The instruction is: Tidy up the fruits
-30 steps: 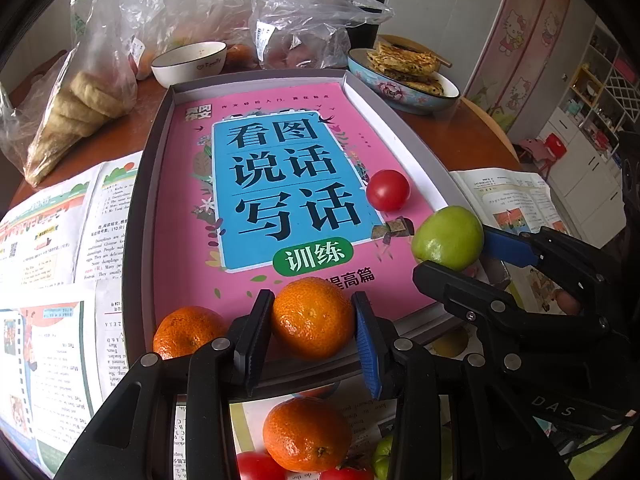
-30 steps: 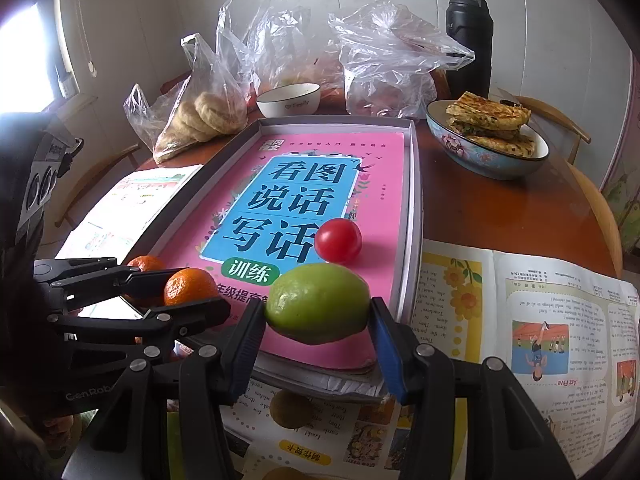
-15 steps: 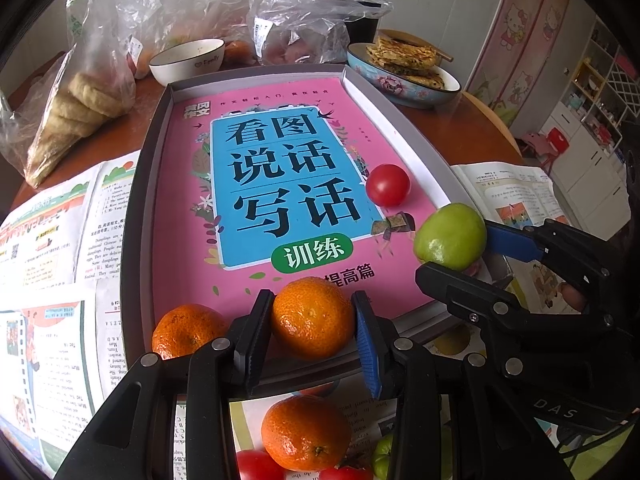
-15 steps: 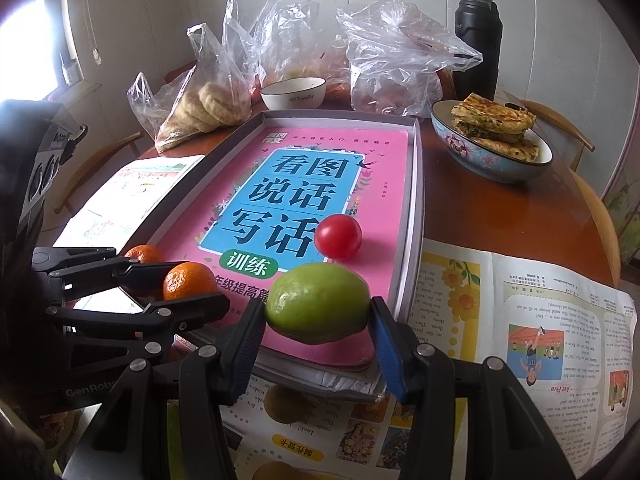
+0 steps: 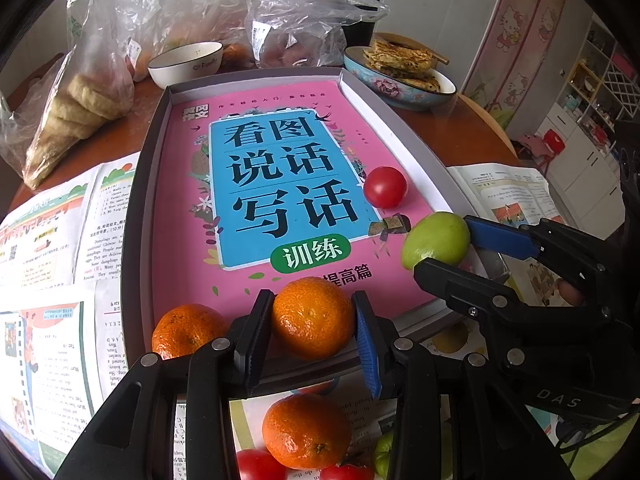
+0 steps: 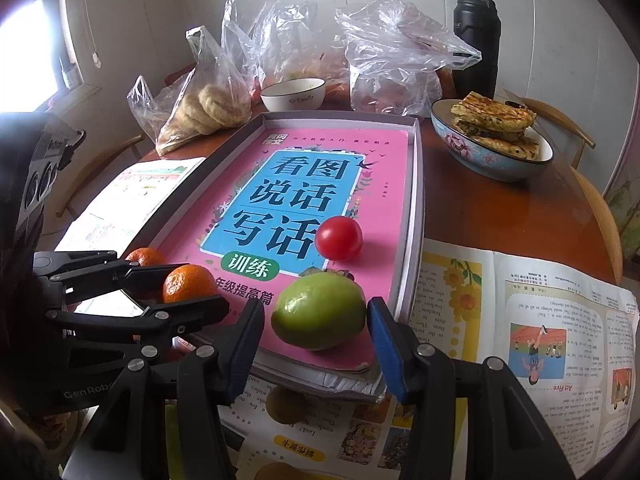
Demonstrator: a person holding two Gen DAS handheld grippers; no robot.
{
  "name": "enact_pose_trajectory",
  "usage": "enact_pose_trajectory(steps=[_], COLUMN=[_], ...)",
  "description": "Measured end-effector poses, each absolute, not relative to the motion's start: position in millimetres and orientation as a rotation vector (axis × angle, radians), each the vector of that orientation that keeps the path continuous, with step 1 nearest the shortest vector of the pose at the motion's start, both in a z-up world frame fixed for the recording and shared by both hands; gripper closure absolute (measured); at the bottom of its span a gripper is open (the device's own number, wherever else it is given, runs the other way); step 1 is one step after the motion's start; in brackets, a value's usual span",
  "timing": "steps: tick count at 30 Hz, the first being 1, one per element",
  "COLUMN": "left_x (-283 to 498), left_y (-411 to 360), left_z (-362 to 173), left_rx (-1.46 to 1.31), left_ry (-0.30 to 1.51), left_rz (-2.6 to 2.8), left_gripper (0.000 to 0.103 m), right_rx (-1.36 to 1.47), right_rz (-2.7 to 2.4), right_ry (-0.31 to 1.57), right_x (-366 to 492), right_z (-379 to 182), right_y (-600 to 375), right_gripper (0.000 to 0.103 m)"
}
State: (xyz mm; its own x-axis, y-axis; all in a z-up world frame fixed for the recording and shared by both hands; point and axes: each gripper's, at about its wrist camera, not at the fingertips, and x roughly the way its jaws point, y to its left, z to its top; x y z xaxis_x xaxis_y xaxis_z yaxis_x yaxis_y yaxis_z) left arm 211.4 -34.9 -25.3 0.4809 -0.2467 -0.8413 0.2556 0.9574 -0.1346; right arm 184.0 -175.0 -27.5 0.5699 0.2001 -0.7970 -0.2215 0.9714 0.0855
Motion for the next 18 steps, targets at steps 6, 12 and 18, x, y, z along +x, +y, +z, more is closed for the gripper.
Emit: enact_pose_trajectory(steps=[6, 12, 18], left_x=[210, 208, 205], left_y=[-34, -33, -32], left_z=[-24, -24, -21], left_rx=[0.003, -0.007, -0.015], left_ry=[1.021, 1.017, 1.012], left_rz=[-0.302, -0.297, -0.291], left_gripper=[0.063, 0.063, 0.059], right_rx=[0.004, 0.015, 0.016], right_rz=[0.250, 0.251, 0.250], right_ry=[0.926, 0.909, 0.895], right_x=[181, 175, 168], right_z=[-26, -22, -18], right_y=[-180, -181, -182], right_gripper=[0.049, 0.048, 0.046])
